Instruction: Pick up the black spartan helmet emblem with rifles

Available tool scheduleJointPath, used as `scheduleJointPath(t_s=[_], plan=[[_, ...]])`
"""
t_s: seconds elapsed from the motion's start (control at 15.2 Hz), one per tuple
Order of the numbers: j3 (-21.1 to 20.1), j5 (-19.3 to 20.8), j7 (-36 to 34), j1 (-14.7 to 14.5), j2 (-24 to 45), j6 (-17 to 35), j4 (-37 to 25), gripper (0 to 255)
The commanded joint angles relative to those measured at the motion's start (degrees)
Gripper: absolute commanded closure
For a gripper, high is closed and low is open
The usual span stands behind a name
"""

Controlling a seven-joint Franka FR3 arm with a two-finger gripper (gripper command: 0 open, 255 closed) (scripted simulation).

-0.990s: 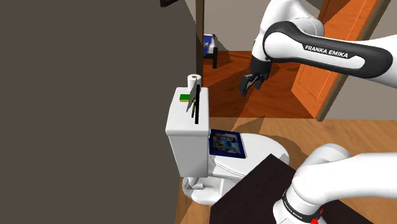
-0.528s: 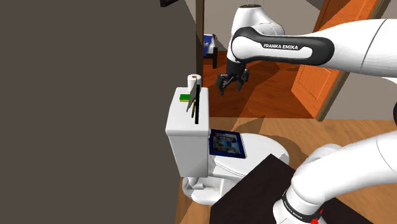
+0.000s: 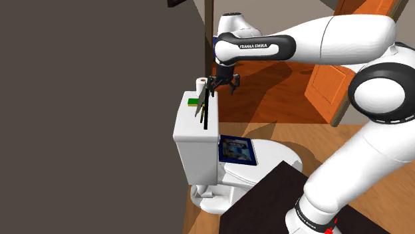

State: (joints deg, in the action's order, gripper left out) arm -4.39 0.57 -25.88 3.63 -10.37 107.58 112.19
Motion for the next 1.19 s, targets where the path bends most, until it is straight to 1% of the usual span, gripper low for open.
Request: scheduleJointPath(t_s=[0.0,0.26,0.53,0.99,1.12], plan=[[-0.36,0.03,-3.47,0.23,4.96,-0.04,-4.39,0],[-0.41,0.12,-9.6,0.39,14.89,-0.94,-14.13,0],[0.18,-0.06,-15.1,0.35,25.24,-3.11,-25.64,0],[0.25,-0.05,-15.08,0.34,25.49,2.19,-20.59,0],[0.25,-0.05,-15.08,0.35,25.53,2.62,-20.21,0]])
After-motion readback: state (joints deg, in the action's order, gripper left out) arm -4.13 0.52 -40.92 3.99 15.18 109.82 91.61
